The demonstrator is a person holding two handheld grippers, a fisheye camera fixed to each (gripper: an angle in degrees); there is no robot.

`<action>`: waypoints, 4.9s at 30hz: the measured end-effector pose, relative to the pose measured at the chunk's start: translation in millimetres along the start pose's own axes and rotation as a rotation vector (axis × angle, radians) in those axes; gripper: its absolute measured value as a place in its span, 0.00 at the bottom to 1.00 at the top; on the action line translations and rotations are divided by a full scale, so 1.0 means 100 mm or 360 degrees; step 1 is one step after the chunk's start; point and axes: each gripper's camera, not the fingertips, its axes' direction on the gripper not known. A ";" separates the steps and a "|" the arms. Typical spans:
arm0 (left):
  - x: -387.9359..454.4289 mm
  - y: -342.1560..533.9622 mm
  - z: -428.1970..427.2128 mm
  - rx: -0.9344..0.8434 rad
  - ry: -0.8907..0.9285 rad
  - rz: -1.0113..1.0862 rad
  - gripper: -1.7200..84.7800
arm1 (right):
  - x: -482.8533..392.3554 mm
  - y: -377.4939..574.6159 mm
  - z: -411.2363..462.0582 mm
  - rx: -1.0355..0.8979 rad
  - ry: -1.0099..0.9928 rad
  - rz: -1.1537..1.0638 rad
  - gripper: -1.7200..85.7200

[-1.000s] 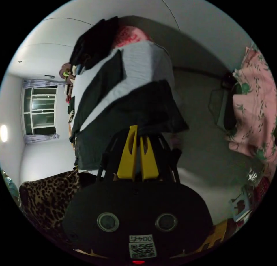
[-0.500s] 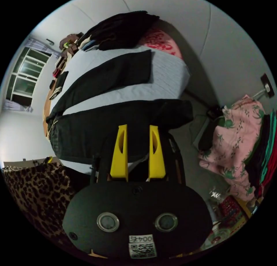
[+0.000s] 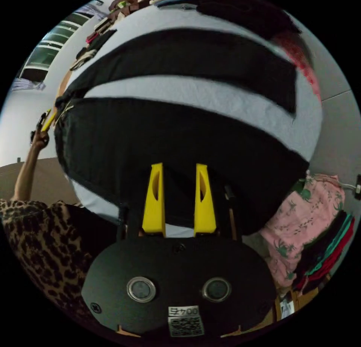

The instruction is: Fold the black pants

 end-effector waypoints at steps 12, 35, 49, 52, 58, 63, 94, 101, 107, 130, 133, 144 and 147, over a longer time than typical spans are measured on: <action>0.27 -0.37 0.77 0.0182 0.0007 -0.0012 0.06 | 0.22 -0.08 0.50 -0.0014 -0.0002 0.0145 0.07; 0.29 1.57 1.95 -0.0222 -0.0193 0.0744 0.14 | 0.42 0.20 0.91 -0.0012 -0.0153 0.0081 0.06; 0.19 4.72 3.29 -0.0458 -0.0908 0.1089 0.04 | 0.89 -0.40 0.54 0.0051 0.0558 -0.0669 0.20; 0.14 4.81 3.46 -0.0469 -0.0956 0.1071 0.04 | 1.16 -0.52 0.45 0.0053 0.0398 -0.0751 0.17; 0.05 4.99 3.73 -0.0434 -0.1051 0.0986 0.03 | 1.51 -0.69 0.19 0.0012 0.0368 -0.0800 0.06; -0.05 5.04 3.89 -0.0443 -0.1074 0.0916 0.03 | 1.47 -0.62 -0.59 -0.0088 0.0061 -0.0936 0.03; -0.31 4.88 4.17 -0.0481 -0.1147 0.0740 0.03 | 5.26 -1.47 -1.25 0.0509 -0.0442 0.0321 0.15; -0.30 4.75 4.02 -0.0478 -0.1116 0.0718 0.03 | 5.16 -1.50 -1.66 0.0595 -0.0544 0.0192 0.07; -0.28 4.56 3.83 -0.0514 -0.1049 0.0704 0.03 | 5.53 -1.29 -2.76 0.0663 -0.0618 0.0022 0.05; 0.13 3.90 2.92 -0.0578 -0.0933 0.0829 0.04 | 3.53 -0.37 -0.40 0.0071 -0.0505 -0.0559 0.09; 0.07 3.66 2.71 -0.0657 -0.0751 0.0778 0.04 | 2.85 -0.11 0.11 -0.0084 -0.0414 -0.0666 0.09; -0.21 0.68 1.14 0.0083 -0.0690 0.0681 0.12 | 2.23 0.03 1.14 -0.0291 0.0003 -0.0365 0.08; -0.49 -0.14 0.99 0.0094 -0.0704 0.0575 0.14 | 2.40 -0.01 1.29 -0.0311 -0.0082 -0.0196 0.06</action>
